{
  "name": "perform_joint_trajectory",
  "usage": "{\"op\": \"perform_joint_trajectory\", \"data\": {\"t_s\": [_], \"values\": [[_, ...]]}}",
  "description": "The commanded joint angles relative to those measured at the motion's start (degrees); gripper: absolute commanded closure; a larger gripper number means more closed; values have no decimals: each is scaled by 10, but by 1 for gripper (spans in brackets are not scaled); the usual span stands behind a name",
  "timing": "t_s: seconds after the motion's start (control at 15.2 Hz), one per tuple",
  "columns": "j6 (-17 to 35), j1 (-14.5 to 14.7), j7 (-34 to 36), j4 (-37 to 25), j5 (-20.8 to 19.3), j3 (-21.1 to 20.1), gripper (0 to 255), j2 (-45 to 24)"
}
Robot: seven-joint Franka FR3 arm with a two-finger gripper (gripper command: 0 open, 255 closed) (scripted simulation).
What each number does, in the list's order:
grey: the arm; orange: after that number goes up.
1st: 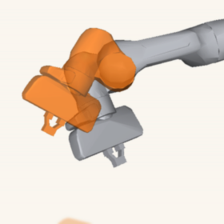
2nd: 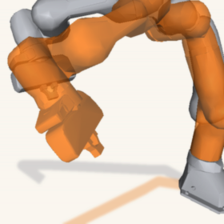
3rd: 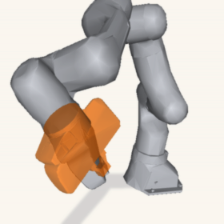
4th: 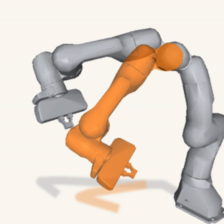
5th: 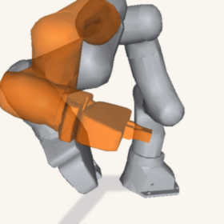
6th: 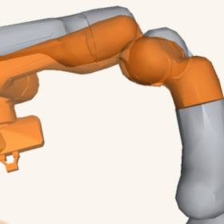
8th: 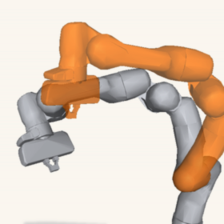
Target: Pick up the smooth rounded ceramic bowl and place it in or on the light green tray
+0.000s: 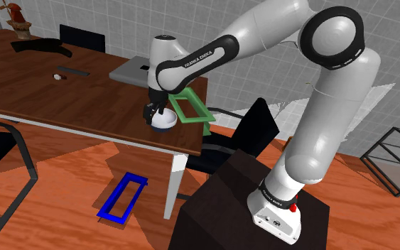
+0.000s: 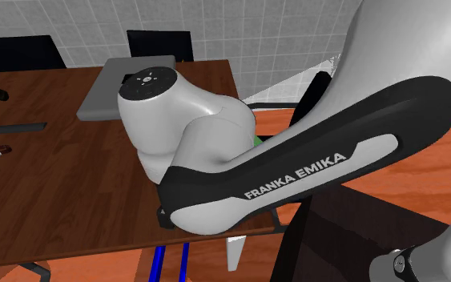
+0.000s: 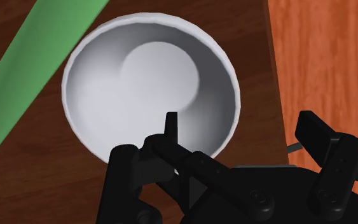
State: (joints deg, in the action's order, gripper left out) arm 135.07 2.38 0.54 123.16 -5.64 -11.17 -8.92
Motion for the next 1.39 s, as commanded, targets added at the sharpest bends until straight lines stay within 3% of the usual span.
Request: {"op": "perform_joint_trajectory", "data": {"t_s": [0.0,0.53,0.59,1.32], "values": [[15,1,3,6,-4,1,0,-10],[19,1,4,6,-5,1,0,-13],[19,1,4,6,-5,1,255,-13],[5,0,1,2,-1,0,255,-3]]}}
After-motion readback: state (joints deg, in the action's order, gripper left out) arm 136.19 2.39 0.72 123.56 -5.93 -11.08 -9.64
